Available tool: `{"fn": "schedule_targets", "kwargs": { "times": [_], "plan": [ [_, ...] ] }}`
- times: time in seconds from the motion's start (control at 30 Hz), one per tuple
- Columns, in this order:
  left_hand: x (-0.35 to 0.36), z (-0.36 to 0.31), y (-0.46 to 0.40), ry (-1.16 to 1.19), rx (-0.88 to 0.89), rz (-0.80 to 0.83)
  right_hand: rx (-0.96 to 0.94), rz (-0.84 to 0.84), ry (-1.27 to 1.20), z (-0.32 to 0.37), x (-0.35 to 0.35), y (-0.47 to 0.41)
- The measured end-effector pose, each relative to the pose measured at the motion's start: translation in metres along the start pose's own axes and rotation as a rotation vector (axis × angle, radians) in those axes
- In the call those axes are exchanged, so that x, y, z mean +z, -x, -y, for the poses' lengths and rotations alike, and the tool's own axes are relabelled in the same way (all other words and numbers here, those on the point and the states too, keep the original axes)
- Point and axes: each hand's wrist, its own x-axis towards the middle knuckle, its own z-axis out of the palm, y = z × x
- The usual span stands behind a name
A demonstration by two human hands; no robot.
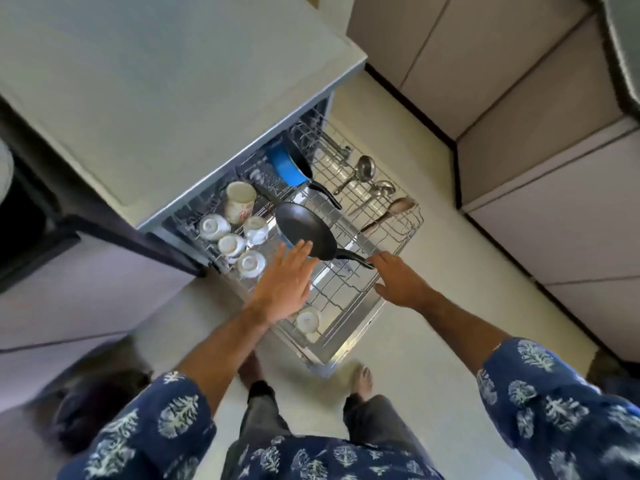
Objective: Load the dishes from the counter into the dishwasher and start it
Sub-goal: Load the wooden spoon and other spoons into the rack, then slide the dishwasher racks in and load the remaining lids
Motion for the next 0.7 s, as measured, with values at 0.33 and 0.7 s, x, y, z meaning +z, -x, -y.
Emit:
{"fn": "schedule_targets", "kwargs": {
  "times": [0.33, 0.7],
  "plan": [
    [0.095, -0.136, -0.047, 0.107, -0.332, 0.126, -0.343, 0.139, 0.408, -0.113, 0.033, -0.069],
    [0.197, -0.221, -0.090, 0.072, -0.845, 0.007, -0.595, -0.223, 0.437, -0.191, 0.116, -0.103]
  ]
}}
